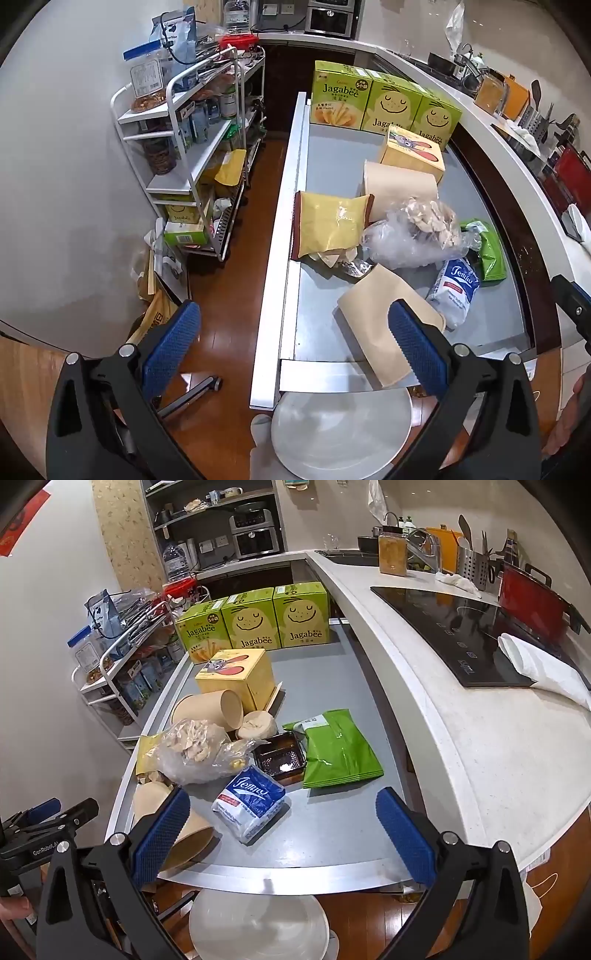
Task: Collect trash
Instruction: 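Move both tools toward the cluttered tray on the counter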
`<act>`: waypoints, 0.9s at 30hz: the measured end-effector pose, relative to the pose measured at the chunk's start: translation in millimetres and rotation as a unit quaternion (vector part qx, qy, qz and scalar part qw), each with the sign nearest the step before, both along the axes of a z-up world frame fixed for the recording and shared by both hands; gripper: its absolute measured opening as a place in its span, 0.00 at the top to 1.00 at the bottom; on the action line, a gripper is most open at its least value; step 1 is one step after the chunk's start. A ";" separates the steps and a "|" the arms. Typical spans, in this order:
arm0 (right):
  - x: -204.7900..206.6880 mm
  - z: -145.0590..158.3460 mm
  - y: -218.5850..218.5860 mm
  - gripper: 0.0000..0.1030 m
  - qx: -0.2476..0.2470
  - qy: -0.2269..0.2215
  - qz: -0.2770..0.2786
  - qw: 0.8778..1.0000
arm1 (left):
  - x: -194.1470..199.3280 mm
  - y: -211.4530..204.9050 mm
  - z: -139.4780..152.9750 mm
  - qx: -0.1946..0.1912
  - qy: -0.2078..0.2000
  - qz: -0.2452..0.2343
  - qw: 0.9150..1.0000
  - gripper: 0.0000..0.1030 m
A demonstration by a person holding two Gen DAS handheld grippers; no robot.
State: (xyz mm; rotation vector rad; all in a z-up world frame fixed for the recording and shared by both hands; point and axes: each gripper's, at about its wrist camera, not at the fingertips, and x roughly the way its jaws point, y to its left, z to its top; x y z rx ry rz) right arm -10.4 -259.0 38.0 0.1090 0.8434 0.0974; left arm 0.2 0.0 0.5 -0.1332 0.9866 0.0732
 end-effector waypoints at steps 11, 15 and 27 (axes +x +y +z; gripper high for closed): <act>0.7 0.1 -2.6 0.04 0.010 0.004 -0.003 1.000 | -2.2 -4.7 4.0 0.014 -0.009 -0.006 1.000 0.01; 1.2 -0.1 -2.7 0.04 0.006 0.006 -0.002 1.000 | -3.7 -5.0 4.2 0.016 -0.013 -0.007 1.000 0.01; 1.1 -2.1 0.6 0.04 -0.005 0.014 -0.001 1.000 | -4.5 -6.5 5.7 0.025 -0.028 -0.007 0.999 0.01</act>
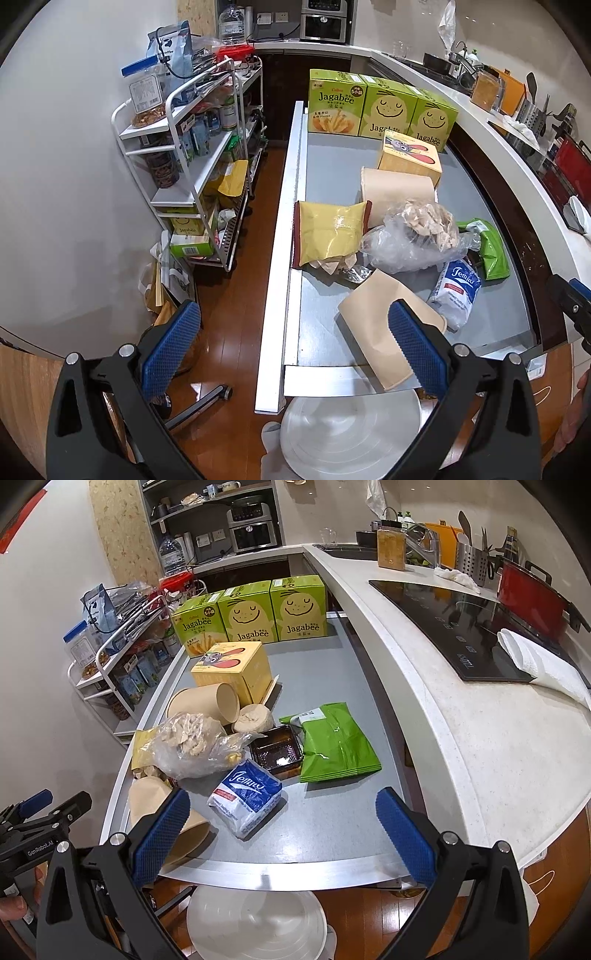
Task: Collect trash
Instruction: 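Move both tools toward the cluttered tray on the counter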
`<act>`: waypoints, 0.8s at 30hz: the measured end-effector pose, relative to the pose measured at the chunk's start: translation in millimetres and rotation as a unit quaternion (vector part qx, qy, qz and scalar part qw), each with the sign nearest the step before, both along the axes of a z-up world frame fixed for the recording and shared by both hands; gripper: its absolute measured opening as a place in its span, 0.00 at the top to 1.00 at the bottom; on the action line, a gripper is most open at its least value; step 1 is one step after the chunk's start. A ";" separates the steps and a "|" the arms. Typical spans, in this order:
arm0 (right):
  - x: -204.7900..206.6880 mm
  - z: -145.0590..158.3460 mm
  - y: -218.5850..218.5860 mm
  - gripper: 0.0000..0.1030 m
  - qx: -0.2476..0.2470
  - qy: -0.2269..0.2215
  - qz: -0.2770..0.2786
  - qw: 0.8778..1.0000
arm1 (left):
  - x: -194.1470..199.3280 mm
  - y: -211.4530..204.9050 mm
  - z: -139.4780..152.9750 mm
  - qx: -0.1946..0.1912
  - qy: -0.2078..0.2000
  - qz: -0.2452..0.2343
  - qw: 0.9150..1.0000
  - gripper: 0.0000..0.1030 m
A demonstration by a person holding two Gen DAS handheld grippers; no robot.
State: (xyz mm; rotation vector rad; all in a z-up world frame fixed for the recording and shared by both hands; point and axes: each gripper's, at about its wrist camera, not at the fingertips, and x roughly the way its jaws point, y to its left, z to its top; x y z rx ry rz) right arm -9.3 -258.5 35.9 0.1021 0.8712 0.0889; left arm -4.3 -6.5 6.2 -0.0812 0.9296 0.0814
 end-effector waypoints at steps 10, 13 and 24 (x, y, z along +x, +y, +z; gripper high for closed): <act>-0.8 1.4 1.0 0.04 -0.006 -0.001 0.003 1.000 | -2.4 -2.9 4.6 -0.008 -0.005 -0.009 1.000 0.01; 0.7 2.9 -0.5 0.04 -0.004 0.001 0.001 1.000 | -2.6 -5.0 5.9 -0.006 -0.010 -0.011 1.000 0.01; 7.9 -3.9 -6.9 0.10 0.009 0.021 -0.001 1.000 | -4.5 -8.8 4.8 -0.013 -0.010 -0.022 1.000 0.01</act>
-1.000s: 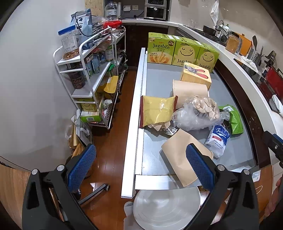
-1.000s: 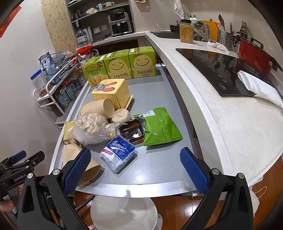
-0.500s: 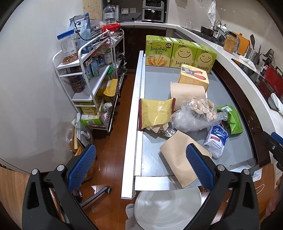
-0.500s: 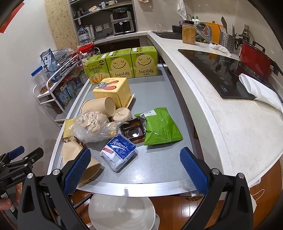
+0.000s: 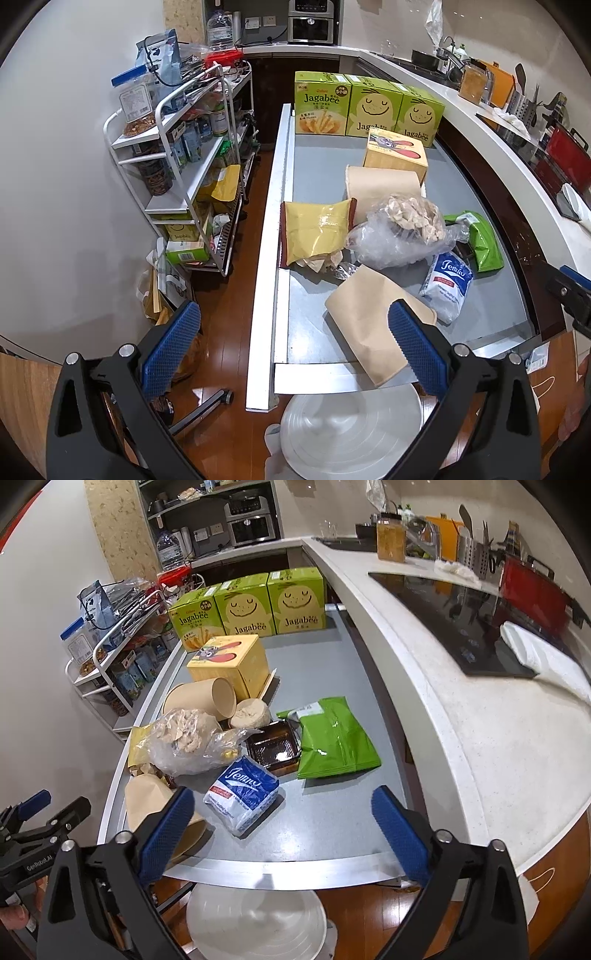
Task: Collect trash
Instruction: 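Move both tools toward the cluttered tray on the counter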
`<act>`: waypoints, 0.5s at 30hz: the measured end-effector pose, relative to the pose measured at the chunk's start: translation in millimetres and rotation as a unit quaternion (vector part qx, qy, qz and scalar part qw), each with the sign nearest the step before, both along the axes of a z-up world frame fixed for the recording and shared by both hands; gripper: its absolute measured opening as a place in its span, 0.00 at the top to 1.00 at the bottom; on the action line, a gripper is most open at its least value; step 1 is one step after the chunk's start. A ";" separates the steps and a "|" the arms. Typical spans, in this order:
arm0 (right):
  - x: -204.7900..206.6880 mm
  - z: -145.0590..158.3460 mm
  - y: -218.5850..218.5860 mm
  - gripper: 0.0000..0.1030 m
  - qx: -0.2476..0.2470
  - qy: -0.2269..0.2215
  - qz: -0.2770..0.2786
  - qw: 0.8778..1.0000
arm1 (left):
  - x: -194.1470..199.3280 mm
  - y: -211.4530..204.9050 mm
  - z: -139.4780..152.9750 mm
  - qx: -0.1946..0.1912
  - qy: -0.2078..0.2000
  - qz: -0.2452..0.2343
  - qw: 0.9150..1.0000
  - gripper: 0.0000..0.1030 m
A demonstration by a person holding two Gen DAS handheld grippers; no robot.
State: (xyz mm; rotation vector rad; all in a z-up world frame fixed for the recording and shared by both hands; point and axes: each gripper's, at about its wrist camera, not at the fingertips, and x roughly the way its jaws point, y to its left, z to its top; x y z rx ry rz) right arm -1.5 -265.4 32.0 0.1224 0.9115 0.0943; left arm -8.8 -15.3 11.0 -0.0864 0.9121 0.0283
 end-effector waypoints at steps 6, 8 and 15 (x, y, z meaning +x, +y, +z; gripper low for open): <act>2.9 -3.3 -3.3 0.10 0.005 0.007 -0.006 1.000 | -1.1 -3.4 0.8 0.006 -0.003 -0.011 1.000 0.01; 4.5 -4.6 -3.0 0.10 0.001 0.009 -0.005 1.000 | -1.0 -6.0 -0.1 0.010 -0.002 -0.018 1.000 0.01; 5.5 -8.5 -0.6 0.10 -0.004 0.024 0.000 1.000 | -5.7 -12.7 -5.9 0.007 0.007 -0.043 0.999 0.01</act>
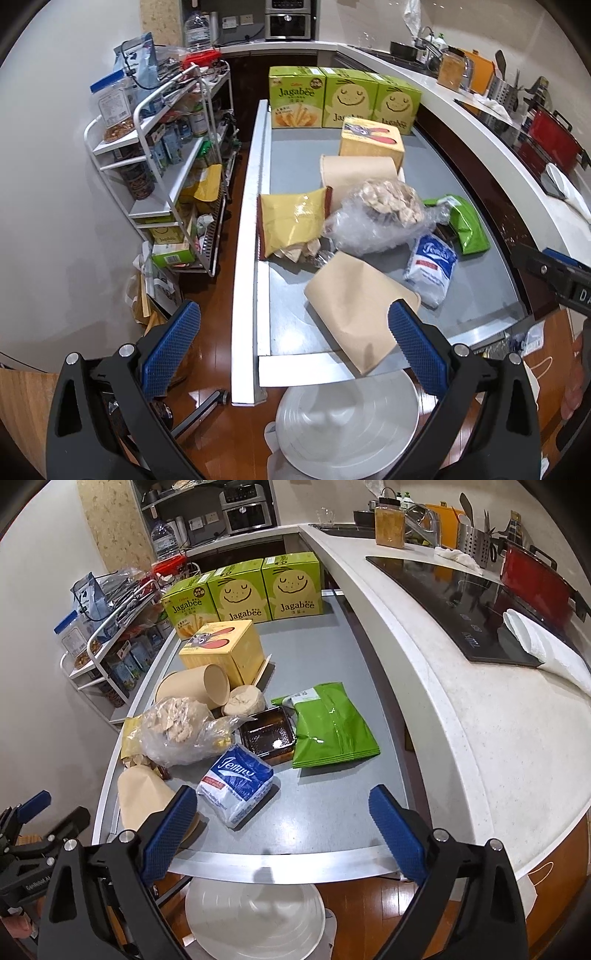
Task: Collect trash
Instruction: 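Move both tools toward the cluttered tray on the counter, then grasp the brown paper cup with the left tool while the right tool grasps the Tempo tissue pack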
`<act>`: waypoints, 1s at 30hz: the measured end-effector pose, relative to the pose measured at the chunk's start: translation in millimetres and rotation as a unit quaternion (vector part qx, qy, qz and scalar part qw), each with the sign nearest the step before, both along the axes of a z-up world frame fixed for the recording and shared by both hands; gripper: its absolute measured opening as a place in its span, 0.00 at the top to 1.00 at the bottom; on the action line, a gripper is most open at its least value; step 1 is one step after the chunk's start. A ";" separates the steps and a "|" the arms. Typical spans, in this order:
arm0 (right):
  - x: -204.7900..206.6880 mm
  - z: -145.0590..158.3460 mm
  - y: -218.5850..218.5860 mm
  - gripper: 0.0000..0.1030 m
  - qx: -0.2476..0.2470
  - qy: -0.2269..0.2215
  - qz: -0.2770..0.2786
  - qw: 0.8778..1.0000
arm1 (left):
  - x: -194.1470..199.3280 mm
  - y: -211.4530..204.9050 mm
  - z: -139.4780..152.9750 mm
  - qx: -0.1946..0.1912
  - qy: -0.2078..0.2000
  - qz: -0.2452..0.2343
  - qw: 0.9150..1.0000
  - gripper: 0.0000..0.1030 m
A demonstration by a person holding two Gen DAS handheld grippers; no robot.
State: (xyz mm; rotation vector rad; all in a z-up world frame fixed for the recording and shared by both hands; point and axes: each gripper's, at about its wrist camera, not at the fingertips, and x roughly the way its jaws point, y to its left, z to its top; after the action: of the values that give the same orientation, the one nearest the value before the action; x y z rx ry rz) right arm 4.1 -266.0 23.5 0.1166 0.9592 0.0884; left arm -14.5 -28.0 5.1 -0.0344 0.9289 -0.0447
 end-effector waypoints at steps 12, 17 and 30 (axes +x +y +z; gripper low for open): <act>4.9 -13.0 11.7 0.10 0.012 0.032 0.018 0.999 | -0.9 -10.7 -9.9 0.032 0.011 -0.040 0.999 0.01; 21.3 -29.0 14.6 0.10 0.034 0.073 0.013 0.997 | 0.1 -9.8 -17.1 0.034 0.022 -0.063 0.997 0.01; 62.1 -66.7 27.1 0.10 0.101 0.159 -0.030 0.982 | 22.1 -19.9 -32.9 0.082 0.024 -0.122 0.989 0.01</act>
State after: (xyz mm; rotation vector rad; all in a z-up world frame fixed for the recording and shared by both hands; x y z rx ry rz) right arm 66.2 -238.9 -43.3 0.3550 1.2647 0.1125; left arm 7.6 -47.9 -27.8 0.2312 0.9786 -0.1942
